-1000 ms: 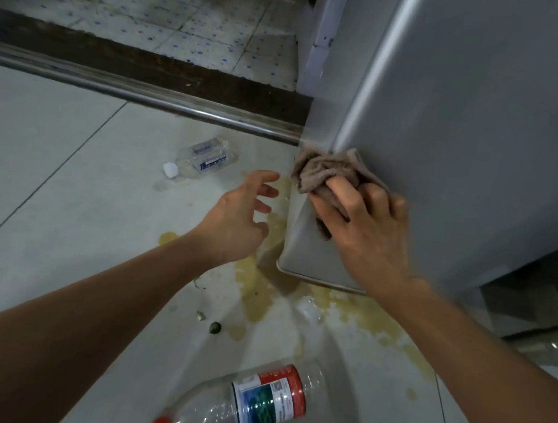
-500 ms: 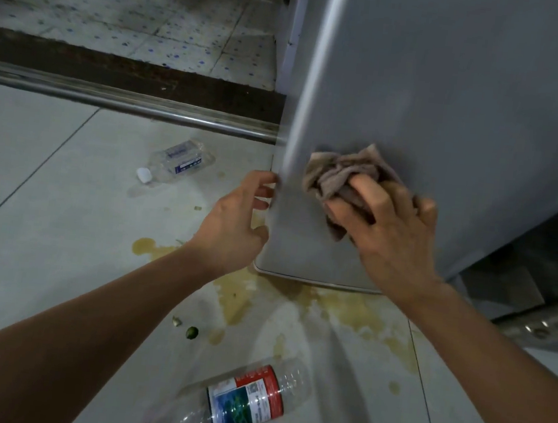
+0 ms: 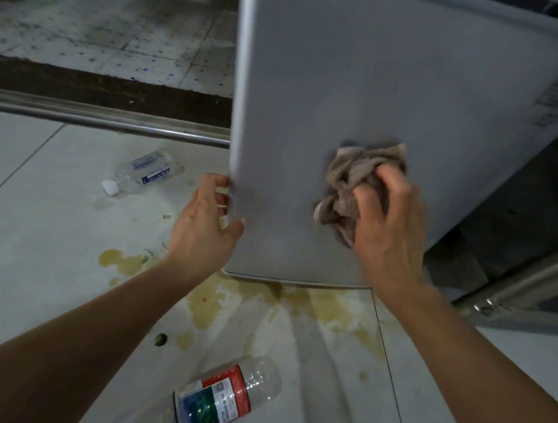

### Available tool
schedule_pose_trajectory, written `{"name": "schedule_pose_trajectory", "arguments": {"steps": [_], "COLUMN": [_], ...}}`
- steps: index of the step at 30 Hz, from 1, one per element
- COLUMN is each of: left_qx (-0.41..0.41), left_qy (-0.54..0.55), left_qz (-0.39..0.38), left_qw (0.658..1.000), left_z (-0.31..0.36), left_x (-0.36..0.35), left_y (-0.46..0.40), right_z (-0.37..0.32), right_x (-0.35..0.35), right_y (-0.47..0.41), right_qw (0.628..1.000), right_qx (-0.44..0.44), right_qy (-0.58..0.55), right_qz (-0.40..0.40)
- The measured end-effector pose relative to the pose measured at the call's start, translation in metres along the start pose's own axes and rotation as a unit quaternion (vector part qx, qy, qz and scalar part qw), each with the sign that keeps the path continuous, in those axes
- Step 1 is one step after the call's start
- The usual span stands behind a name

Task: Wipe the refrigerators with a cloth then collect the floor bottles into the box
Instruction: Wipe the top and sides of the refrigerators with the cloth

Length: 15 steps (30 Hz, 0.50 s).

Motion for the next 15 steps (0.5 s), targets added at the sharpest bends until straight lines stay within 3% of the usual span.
{"name": "schedule_pose_trajectory", "arguments": {"steps": [2,4,7,10,12,15], "left_qx": [0.004,0.007,0.007,0.000,-0.002,-0.005], "left_qy": [-0.001,0.008,0.028,0.027,0.025,0.027], "left_qz": [0.006,0.016,0.025,0.025,0.025,0.031], "left_qw": [1.000,1.000,0.999,0.999,0.999,0.999], "left_z": [0.000,0.001,0.004,0.004,0.003,0.000], "left_x": [-0.001,-0.002,-0.003,-0.003,-0.003,-0.005], "left_y": [0.000,-0.001,-0.002,-0.002,-0.002,-0.002], "right_z": [0.003,-0.004,-0.011,-0.002,0.013,0.049], "right_x": [-0.003,-0.013,-0.013,-0.005,0.004,0.014], "right_y": [0.001,0.020,0.062,0.063,0.047,0.016], "right_qw": [1.000,0.994,0.983,0.977,0.985,0.976], "right_qx": [-0.014,-0.035,0.051,0.052,-0.015,-0.211], "right_qy": [0.021,-0.049,-0.035,-0.049,-0.019,0.008], "right_qz": [0.009,-0.091,-0.171,-0.199,-0.169,-0.045]}}
Point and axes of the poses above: each hand's wrist, its own y-axis away from the middle knuckle, its own x-axis out of the back of the hand, z = x × y, the point moved 3 cm from there along -y, towards the middle knuckle, and after that the axes turned 11 degrees about y, right-handed, at the moved point
